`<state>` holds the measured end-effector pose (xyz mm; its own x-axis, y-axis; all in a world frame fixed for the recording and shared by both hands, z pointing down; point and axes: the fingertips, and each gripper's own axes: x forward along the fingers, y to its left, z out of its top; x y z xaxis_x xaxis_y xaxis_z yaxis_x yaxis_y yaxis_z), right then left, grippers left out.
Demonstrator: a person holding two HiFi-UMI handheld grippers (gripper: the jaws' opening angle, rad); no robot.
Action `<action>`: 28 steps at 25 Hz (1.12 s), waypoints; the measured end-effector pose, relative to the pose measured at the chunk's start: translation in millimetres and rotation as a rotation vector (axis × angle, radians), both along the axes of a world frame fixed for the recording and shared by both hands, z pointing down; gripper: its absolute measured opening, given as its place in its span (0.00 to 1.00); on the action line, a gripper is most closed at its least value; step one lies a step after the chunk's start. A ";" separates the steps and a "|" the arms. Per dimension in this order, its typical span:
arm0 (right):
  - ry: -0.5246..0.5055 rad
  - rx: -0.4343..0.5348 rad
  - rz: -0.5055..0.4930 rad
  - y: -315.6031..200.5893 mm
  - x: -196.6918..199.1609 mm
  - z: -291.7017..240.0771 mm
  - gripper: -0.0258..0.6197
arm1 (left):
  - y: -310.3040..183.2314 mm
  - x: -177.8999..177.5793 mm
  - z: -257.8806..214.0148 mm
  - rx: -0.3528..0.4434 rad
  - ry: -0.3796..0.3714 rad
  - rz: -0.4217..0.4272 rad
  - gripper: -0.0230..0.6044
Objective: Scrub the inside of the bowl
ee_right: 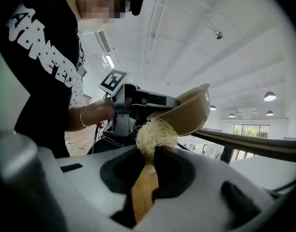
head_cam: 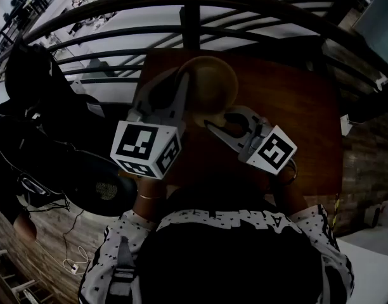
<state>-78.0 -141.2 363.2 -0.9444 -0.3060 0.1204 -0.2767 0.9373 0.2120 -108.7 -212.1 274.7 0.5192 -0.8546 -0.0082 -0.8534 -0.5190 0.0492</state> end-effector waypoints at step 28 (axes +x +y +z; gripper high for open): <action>0.011 -0.017 -0.048 12.7 -17.3 3.5 0.13 | 10.9 27.7 0.7 -0.002 0.012 0.072 0.08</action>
